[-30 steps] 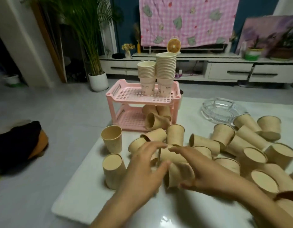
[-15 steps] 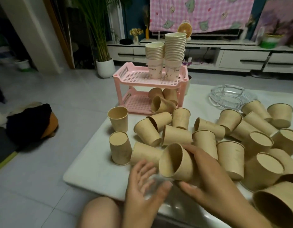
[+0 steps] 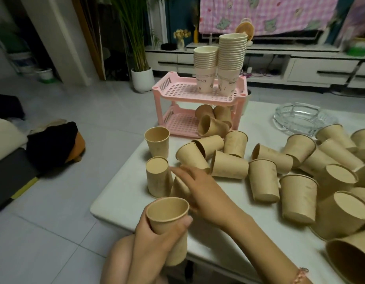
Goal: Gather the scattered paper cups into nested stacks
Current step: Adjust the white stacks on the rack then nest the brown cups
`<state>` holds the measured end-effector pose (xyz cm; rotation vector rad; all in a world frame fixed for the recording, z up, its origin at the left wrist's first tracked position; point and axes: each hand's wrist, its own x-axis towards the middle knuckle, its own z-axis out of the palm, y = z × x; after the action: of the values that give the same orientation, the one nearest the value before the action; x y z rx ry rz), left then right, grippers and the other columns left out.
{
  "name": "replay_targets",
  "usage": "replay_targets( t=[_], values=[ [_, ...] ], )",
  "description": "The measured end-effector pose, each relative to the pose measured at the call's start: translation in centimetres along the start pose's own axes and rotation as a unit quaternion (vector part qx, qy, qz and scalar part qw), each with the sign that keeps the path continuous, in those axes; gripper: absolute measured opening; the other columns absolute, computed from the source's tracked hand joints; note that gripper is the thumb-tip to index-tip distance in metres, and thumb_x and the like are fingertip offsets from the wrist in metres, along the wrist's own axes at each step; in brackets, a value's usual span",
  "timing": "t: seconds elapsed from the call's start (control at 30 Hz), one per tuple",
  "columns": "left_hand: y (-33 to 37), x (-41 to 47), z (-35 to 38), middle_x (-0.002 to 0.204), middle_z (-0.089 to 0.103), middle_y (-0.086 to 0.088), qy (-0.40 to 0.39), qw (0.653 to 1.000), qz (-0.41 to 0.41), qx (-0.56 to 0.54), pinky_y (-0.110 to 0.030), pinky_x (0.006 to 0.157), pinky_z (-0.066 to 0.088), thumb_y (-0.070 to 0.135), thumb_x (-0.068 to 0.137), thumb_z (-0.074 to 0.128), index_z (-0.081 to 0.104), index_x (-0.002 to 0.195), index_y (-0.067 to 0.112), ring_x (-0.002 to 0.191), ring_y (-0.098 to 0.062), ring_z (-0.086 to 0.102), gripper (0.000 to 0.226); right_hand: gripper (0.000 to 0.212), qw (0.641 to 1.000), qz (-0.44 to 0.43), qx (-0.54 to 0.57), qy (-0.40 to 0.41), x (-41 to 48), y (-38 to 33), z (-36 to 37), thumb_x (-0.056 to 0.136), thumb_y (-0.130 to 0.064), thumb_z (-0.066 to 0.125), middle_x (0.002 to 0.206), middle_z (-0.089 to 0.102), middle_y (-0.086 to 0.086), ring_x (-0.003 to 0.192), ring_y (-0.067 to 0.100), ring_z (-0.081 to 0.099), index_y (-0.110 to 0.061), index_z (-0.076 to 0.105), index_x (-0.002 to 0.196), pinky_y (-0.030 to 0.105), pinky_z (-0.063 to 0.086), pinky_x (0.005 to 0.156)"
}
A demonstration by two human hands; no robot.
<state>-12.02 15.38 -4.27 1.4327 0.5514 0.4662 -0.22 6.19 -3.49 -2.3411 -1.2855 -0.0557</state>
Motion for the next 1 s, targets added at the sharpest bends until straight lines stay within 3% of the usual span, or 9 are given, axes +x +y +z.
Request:
replay_targets(
  t=[0.1,0.27,0.4,0.5,0.6,0.73,0.8,0.9,1.0],
  values=[
    [0.3,0.3,-0.3,0.085,0.067,0.006,-0.019,0.999,-0.014,0.033,-0.003,0.056,0.046,-0.002,0.061,0.08,0.059,0.091,0.02,0.063,0.011,0.061,0.043,0.073,0.998,0.004,-0.061,-0.022,1.1,0.3,0.7,0.087,-0.012,0.052,0.148,0.029,0.013,0.135,0.028,0.03,-0.032,0.012,0.146,0.04,0.035,0.105],
    [0.5,0.8,-0.4,0.09,0.064,0.007,-0.023,0.998,-0.012,0.049,-0.008,0.057,0.047,0.0,0.063,0.079,0.055,0.088,0.026,0.074,0.002,0.06,0.043,0.057,0.994,-0.015,-0.109,-0.022,0.4,1.0,1.5,0.084,-0.025,0.053,0.125,0.046,0.013,0.111,0.033,0.046,-0.026,0.029,0.136,0.039,0.039,0.086],
    [0.6,0.8,-0.5,0.089,0.065,0.004,-0.044,0.999,-0.007,0.032,-0.004,0.057,0.047,0.014,0.055,0.086,0.058,0.092,0.02,0.063,0.008,0.061,0.046,0.056,0.995,0.073,0.042,0.042,-1.8,1.3,-0.4,0.075,-0.038,0.064,0.117,0.045,0.005,0.1,0.025,0.052,-0.022,0.035,0.119,0.035,0.043,0.079],
    [0.2,0.8,-0.3,0.094,0.066,0.004,-0.073,0.995,0.016,0.063,-0.002,0.061,0.045,0.017,0.05,0.088,0.057,0.1,0.02,0.069,0.013,0.06,0.059,0.054,0.904,0.171,0.334,0.204,-2.8,0.5,-3.0,0.061,-0.043,0.072,0.112,0.05,-0.005,0.095,0.01,0.057,-0.026,0.038,0.098,0.026,0.049,0.079],
    [-0.4,0.5,0.3,0.097,0.065,0.011,-0.098,0.989,0.055,0.091,-0.001,0.066,0.043,0.027,0.038,0.084,0.055,0.102,0.024,0.081,0.012,0.059,0.071,0.044,0.785,0.147,0.524,0.297,-3.1,-1.0,-3.8,0.06,-0.025,0.075,0.102,0.058,-0.009,0.08,-0.006,0.062,-0.025,0.042,0.088,0.014,0.05,0.065],
    [-0.5,0.4,0.8,0.087,0.068,0.02,-0.073,0.989,0.064,0.107,-0.008,0.064,0.047,0.042,0.032,0.076,0.055,0.099,0.032,0.082,0.006,0.062,0.071,0.046,0.812,0.13,0.516,0.241,-3.3,-3.5,-2.3,0.061,-0.027,0.075,0.093,0.059,-0.026,0.084,-0.005,0.061,-0.034,0.046,0.097,0.015,0.05,0.069],
    [-0.7,0.5,1.0,0.086,0.066,0.029,-0.067,0.988,0.072,0.121,-0.008,0.06,0.047,0.034,0.038,0.076,0.054,0.098,0.034,0.078,0.008,0.062,0.064,0.041,0.851,0.131,0.473,0.186,-3.8,-4.5,-1.2,0.063,-0.041,0.072,0.106,0.053,-0.03,0.103,-0.005,0.056,-0.044,0.049,0.096,0.017,0.048,0.081],
    [-0.7,0.3,0.9,0.094,0.068,0.018,-0.047,0.992,0.069,0.094,-0.017,0.072,0.052,0.036,0.039,0.074,0.051,0.111,0.037,0.087,0.004,0.064,0.076,0.045,0.914,0.123,0.349,0.169,-4.4,-5.0,-0.6,0.066,-0.068,0.054,0.14,0.024,-0.03,0.132,-0.013,0.023,-0.05,0.046,0.106,0.001,0.025,0.098],
    [-0.3,0.4,0.4,0.109,0.06,0.019,-0.072,0.991,0.074,0.08,-0.015,0.081,0.051,0.032,0.057,0.069,0.042,0.12,0.048,0.097,0.008,0.06,0.071,0.045,0.963,0.043,0.216,0.158,-4.3,-5.3,-0.2,0.082,-0.068,0.033,0.146,0.024,-0.025,0.134,-0.01,0.021,-0.047,0.04,0.121,0.015,0.029,0.106]
  ],
)
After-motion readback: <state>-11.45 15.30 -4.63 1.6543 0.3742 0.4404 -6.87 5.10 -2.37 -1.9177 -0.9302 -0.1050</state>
